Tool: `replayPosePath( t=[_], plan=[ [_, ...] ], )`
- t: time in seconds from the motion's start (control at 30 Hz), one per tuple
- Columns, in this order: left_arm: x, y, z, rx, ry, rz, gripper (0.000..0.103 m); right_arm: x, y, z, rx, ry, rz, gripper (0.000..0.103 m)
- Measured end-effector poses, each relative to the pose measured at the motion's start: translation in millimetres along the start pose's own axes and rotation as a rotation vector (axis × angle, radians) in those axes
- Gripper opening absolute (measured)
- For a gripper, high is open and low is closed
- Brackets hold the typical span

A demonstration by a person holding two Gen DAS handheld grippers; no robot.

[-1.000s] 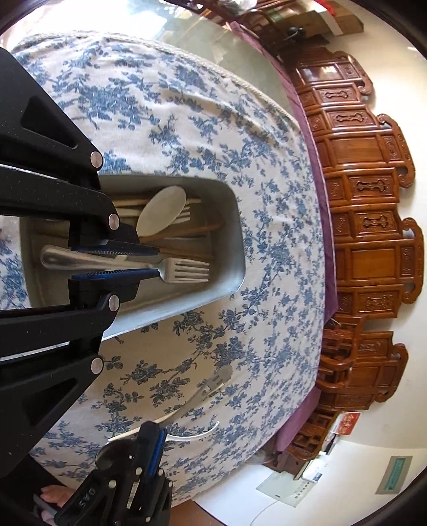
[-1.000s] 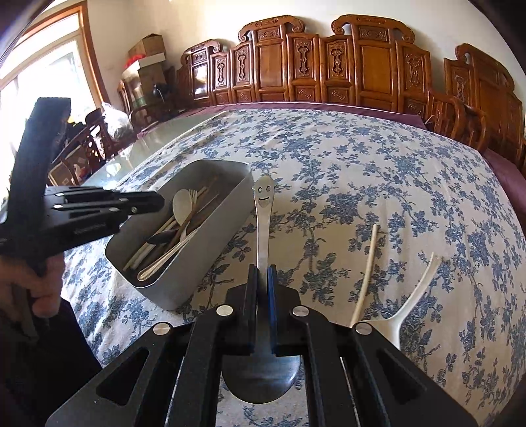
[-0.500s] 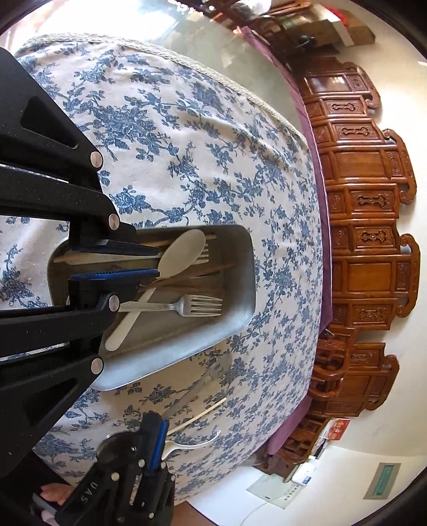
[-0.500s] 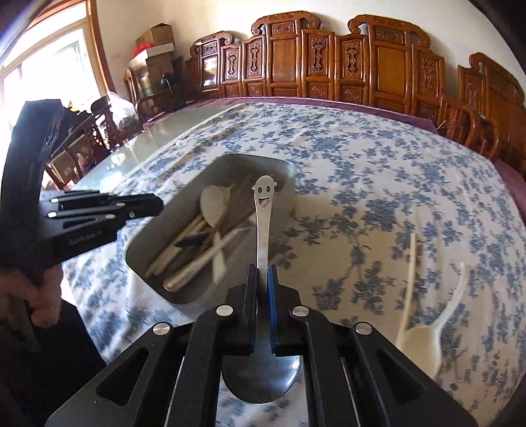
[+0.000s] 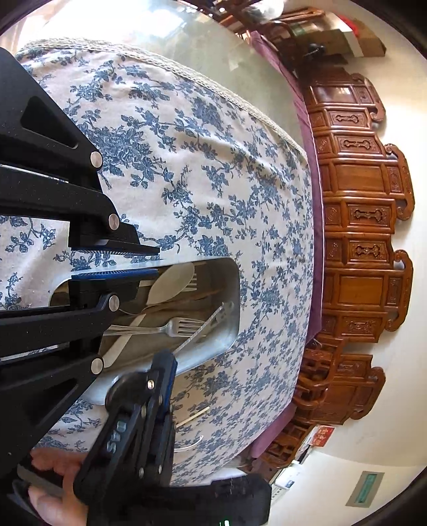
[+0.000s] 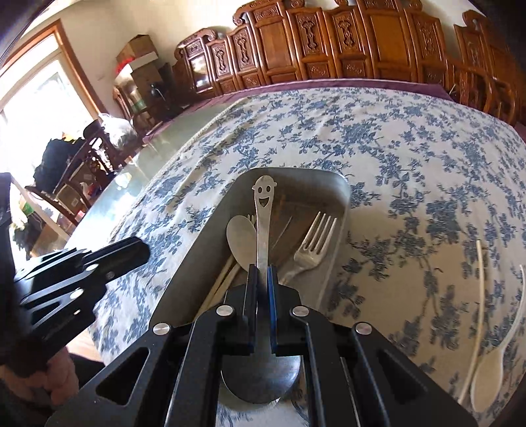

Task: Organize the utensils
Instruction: 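Lower the smiley spoon into the grey tray and open the right tool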

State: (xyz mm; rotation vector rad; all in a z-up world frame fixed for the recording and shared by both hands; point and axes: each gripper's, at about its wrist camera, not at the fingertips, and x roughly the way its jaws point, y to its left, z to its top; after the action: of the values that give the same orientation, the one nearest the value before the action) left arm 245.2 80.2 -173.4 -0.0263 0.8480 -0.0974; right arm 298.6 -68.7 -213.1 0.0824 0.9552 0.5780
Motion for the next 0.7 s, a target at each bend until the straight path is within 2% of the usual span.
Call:
replayPosePath(
  t=[0.17, 0.37, 0.57, 0.7],
  plan=[
    [0.6, 3.1, 1.1, -0.016, -0.005, 0.001, 0.007, 18.1, 5.9, 1.7, -0.007, 0.022, -0.025, 0.007],
    [-0.6, 3.3, 1.5, -0.019, -0.008, -0.003, 0.007, 24.5, 6.2, 2.2, -0.009, 0.022, 0.009, 0.008],
    [-0.4, -1.9, 1.0, -0.01, -0.01, -0.002, 0.007, 13.6, 4.8, 4.2, -0.028, -0.003, 0.018, 0.01],
    [-0.8, -9.7, 2.2, -0.004, -0.013, -0.013, 0.007, -9.6, -4.5, 2.2, -0.048, -0.041, 0.0, 0.01]
  ],
)
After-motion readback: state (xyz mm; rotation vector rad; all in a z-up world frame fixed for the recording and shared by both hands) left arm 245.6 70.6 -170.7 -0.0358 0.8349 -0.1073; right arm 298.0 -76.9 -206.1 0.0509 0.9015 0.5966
